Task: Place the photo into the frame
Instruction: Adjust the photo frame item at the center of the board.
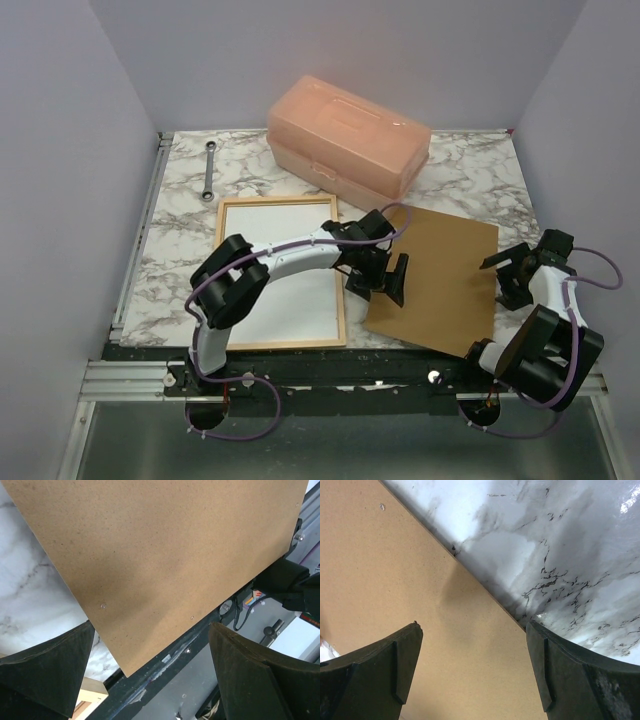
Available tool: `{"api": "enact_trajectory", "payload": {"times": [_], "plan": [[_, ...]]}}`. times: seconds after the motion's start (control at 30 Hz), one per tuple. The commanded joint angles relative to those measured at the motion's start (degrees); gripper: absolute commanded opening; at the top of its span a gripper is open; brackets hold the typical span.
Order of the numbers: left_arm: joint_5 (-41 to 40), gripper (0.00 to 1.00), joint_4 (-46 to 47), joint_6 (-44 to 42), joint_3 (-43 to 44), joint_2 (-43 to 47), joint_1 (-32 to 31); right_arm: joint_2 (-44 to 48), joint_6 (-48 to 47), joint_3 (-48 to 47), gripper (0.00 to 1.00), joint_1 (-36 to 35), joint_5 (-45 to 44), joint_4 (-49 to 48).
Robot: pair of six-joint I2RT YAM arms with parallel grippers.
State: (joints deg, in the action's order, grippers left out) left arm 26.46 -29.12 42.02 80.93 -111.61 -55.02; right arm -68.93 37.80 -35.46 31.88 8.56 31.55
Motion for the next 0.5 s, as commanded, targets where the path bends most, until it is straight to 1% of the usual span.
{"api": "enact_trajectory", "payload": {"times": [0.0, 0.07, 0.2, 0.3, 0.37, 0.47], "plan": [[9.31, 0.96, 3.11, 3.85, -0.07, 4.33, -3.86, 0.47, 2.84, 1.32, 0.91, -1.2, 10.84, 6.0], [6.85, 0.98, 2.16, 3.53, -0.11, 4.71, -3.86, 0.29, 2.79, 1.27, 0.91, -1.17, 10.2, 6.0], [-0.16, 0.98, -0.06, 3.53, 0.58, 5.71, -2.37, -0.24, 2.47, 1.2, 0.91, -1.2, 8.15, 6.06], [-5.29, 0.98, 0.49, 4.0, 0.29, 7.37, 0.36, -0.55, 2.32, 1.55, 0.92, -1.16, 6.9, 5.76], [-7.2, 0.98, 1.55, 4.47, 0.21, 7.95, 2.77, -0.88, 2.45, 1.84, 0.92, -1.2, 6.57, 5.14], [-10.46, 0.91, 2.79, 4.48, 1.16, 8.0, 6.33, -1.78, 2.65, 1.81, 0.92, -1.2, 6.35, 4.41]]}}
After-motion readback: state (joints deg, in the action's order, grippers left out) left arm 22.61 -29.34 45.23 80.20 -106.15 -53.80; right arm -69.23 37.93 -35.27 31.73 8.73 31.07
